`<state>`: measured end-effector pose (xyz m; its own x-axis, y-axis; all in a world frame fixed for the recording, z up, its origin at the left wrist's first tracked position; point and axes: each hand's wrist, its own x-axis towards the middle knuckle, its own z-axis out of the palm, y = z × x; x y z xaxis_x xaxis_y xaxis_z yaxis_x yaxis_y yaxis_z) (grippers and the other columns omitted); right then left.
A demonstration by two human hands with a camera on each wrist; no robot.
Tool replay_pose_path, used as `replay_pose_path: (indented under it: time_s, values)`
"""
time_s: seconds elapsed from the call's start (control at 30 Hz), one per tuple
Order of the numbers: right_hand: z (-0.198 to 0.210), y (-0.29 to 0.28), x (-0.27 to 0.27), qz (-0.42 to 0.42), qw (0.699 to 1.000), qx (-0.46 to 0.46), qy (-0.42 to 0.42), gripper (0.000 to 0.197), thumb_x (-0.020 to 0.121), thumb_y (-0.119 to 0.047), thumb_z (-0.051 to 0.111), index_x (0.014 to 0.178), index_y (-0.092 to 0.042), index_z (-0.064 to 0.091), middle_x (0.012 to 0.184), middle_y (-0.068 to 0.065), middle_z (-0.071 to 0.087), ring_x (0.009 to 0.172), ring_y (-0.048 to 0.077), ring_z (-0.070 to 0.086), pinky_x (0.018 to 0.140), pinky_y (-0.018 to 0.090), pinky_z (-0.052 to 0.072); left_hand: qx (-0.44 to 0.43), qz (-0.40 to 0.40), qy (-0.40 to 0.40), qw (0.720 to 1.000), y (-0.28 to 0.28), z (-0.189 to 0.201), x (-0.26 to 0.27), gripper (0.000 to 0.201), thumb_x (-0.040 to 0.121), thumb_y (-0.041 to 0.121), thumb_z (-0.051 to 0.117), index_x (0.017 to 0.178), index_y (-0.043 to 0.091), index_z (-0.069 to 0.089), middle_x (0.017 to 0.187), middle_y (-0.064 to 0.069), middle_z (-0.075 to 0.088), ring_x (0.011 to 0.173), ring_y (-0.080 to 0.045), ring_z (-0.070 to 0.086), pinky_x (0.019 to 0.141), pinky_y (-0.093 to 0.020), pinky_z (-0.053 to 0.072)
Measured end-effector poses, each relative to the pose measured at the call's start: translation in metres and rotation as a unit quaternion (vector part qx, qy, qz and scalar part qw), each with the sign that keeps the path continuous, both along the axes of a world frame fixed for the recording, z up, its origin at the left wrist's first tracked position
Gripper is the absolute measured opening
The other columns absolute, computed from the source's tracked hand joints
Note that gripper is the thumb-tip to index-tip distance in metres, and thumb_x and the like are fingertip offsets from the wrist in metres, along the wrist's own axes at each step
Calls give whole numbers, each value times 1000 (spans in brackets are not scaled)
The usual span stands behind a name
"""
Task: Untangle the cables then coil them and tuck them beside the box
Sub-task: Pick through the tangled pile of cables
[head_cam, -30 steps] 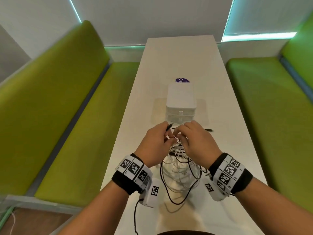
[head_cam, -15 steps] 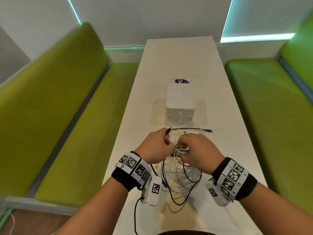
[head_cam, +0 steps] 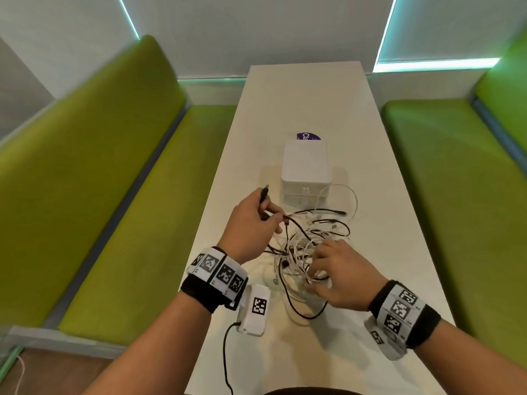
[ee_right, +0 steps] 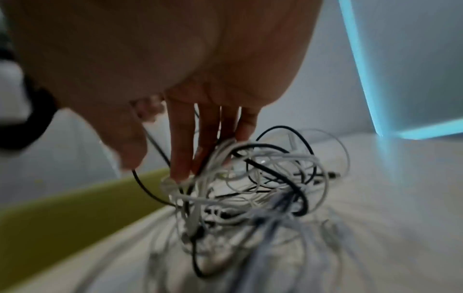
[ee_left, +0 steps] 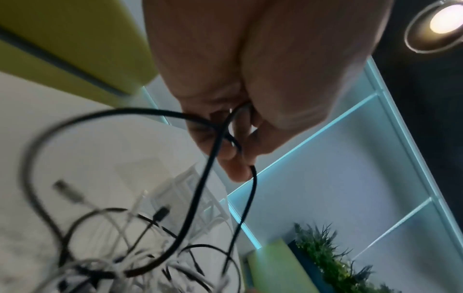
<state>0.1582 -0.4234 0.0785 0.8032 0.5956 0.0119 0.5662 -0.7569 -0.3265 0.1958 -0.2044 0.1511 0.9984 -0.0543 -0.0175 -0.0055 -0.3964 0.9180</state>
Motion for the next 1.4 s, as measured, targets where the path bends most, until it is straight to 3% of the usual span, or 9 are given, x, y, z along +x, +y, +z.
replay_pose_path:
  time_s: [0.13, 0.27, 0.37, 0.47, 0.73, 0.83, 1.0, 1.23, 1.4]
  values:
    - [8, -4, 12, -189, 965, 181, 8, 12, 86, -37, 74, 82, -31, 64, 80, -16, 63, 80, 6, 57, 75, 37, 52, 73, -41, -10, 996, 1, -4, -7, 25, 88, 3, 57, 81, 12, 36, 88, 7, 73, 49, -12, 41, 49, -31, 42]
    - [22, 10, 15, -134, 969, 199, -54, 31, 85, -31, 74, 113, -32, 63, 108, -19, 59, 104, 3, 43, 90, 25, 35, 183, -95, -19, 978, -3, -2, -10, 26, 87, 28, 61, 76, 30, 38, 87, 17, 71, 55, -9, 54, 53, -34, 51]
    - [21, 24, 15, -97, 974, 188, 84, 8, 92, -38, 67, 89, -32, 63, 80, -15, 63, 74, 0, 54, 71, 26, 45, 222, -108, -46, 968, -3, 1, -9, 26, 84, 38, 73, 82, 28, 49, 82, 24, 70, 74, -6, 60, 70, -38, 53]
    - [10, 22, 20, -172, 978, 76, 89, 40, 97, -53, 54, 68, -25, 56, 60, -5, 56, 62, 13, 54, 60, 36, 43, 154, -49, -81, 983, 7, 1, -6, 24, 85, 26, 77, 87, 18, 54, 81, 21, 71, 65, 1, 56, 70, -34, 50]
    - [25, -1, 24, -205, 931, 253, 167, 10, 96, -25, 66, 91, -25, 75, 77, -8, 71, 68, 3, 61, 67, 22, 44, 339, -110, -1, 934, 28, -24, -6, 13, 93, 19, 61, 98, 22, 49, 104, 4, 65, 96, -20, 61, 78, -34, 49]
    - [24, 6, 23, -207, 954, 183, 115, 11, 93, -36, 65, 90, -35, 76, 78, -13, 72, 72, 2, 62, 67, 25, 45, 273, -153, -50, 949, 5, -22, -14, 17, 95, 27, 59, 110, 23, 51, 114, 10, 65, 101, -12, 60, 84, -33, 49]
    - [26, 16, 19, -169, 963, 208, 28, 10, 89, -40, 65, 94, -36, 73, 85, -18, 71, 85, 2, 60, 74, 25, 48, 165, -145, -43, 974, -12, -19, -9, 20, 97, 16, 57, 86, 20, 42, 81, 2, 68, 77, -15, 67, 72, -39, 52]
    - [22, 4, 22, -177, 967, 155, 97, 33, 74, 0, 64, 96, -24, 64, 93, -11, 56, 94, 11, 44, 79, 27, 41, 130, -120, -9, 984, -7, -13, -7, 30, 104, 12, 44, 80, 28, 35, 87, -1, 68, 74, 3, 66, 61, -22, 45]
    - [21, 7, 20, -138, 968, 210, 25, 57, 65, 21, 47, 94, -24, 65, 97, -13, 54, 96, 8, 51, 83, 22, 46, 158, -132, 0, 979, -9, -18, -10, 34, 93, 28, 66, 80, 27, 35, 87, 15, 74, 64, -3, 58, 65, -37, 49]
